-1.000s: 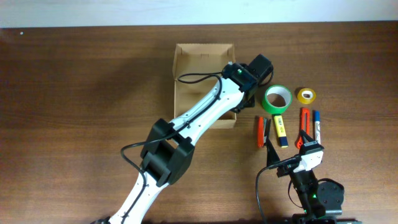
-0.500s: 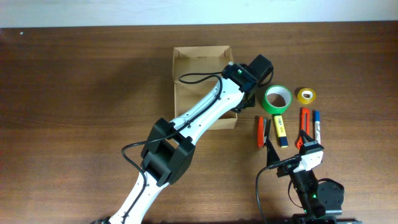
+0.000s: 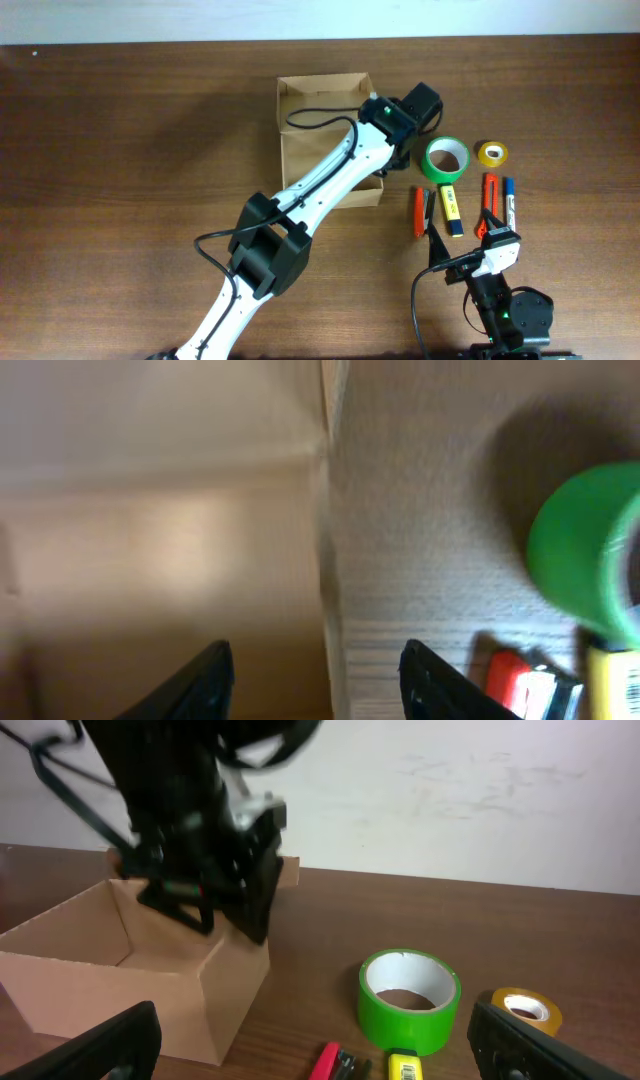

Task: Pack container
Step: 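Drag the box rightward to table center with the left gripper, then release the box and retract the left arm to the left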

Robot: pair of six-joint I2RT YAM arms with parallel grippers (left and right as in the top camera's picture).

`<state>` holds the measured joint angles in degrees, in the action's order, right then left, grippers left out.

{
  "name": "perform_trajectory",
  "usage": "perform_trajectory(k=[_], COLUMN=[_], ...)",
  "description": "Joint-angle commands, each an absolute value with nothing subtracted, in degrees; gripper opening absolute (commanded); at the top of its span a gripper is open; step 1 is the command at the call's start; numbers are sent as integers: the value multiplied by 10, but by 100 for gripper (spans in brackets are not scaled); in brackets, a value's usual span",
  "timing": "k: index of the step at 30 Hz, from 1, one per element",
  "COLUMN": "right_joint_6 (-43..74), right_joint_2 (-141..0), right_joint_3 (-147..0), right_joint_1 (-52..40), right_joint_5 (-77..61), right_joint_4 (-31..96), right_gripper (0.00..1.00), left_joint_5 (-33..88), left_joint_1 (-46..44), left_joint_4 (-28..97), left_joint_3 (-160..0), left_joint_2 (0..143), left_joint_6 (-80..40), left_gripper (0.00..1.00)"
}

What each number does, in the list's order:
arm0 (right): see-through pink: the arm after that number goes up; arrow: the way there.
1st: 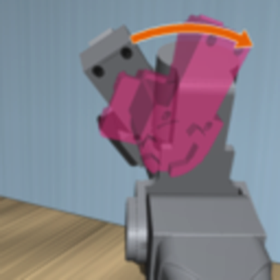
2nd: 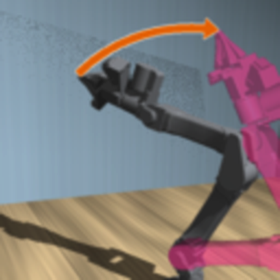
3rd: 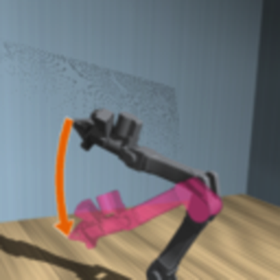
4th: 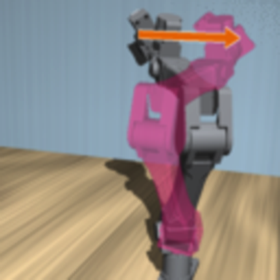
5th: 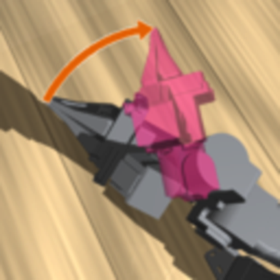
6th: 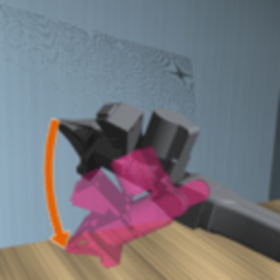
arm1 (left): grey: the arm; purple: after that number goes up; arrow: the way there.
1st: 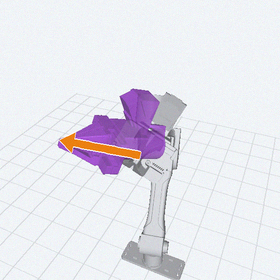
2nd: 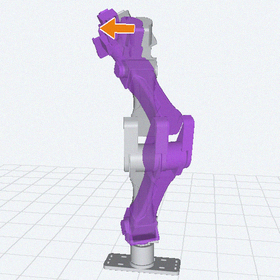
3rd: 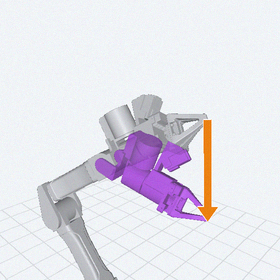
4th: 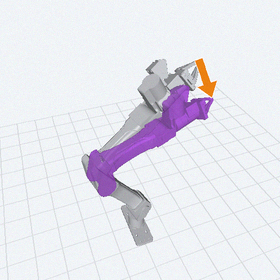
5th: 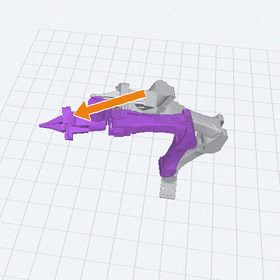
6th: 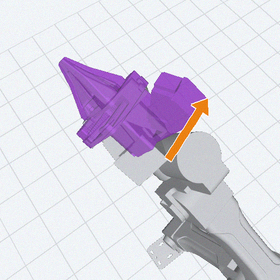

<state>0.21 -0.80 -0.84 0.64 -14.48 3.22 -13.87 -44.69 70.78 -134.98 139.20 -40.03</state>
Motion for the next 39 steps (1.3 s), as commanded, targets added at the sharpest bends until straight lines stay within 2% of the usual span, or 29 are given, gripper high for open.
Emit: perform_trajectory(k=[1, 12, 19, 28, 32, 36, 38, 39], right_joint_6=[5, 5, 5, 5, 5, 9, 71, 113], right_joint_2=[-4, -4, -4, -4, -5, -5, -5, -5], right_joint_3=[-3, -3, -3, -3, -3, -3, -3, -3], right_joint_1=[4, 4, 4, 4, 4, 4, 4, 4], right_joint_5=[-148, -148, -148, -140, -140, -149, -150, -150], right_joint_4=[32, 32, 32, 17, 33, 32, 15, 11], right_gripper=[99, 99, 99, 99, 99, 99, 99, 99], left_joint_5=[-215, -386, -388, -348, -287, -225, -209, -203], left_joint_1=[-451, -439, -366, -202, -108, -35, -1, 15], left_joint_4=[743, 964, 967, 967, 948, 900, 877, 866], left_joint_3=[-1440, -1803, -1782, -1752, -1671, -1538, -1467, -1431], left_joint_2=[1395, 1391, 1283, 1194, 1157, 1117, 1099, 1092], left_joint_6=[-366, -289, -232, -193, -175, -131, -131, -131], left_gripper=[53, 64, 73, 74, 75, 86, 87, 93])
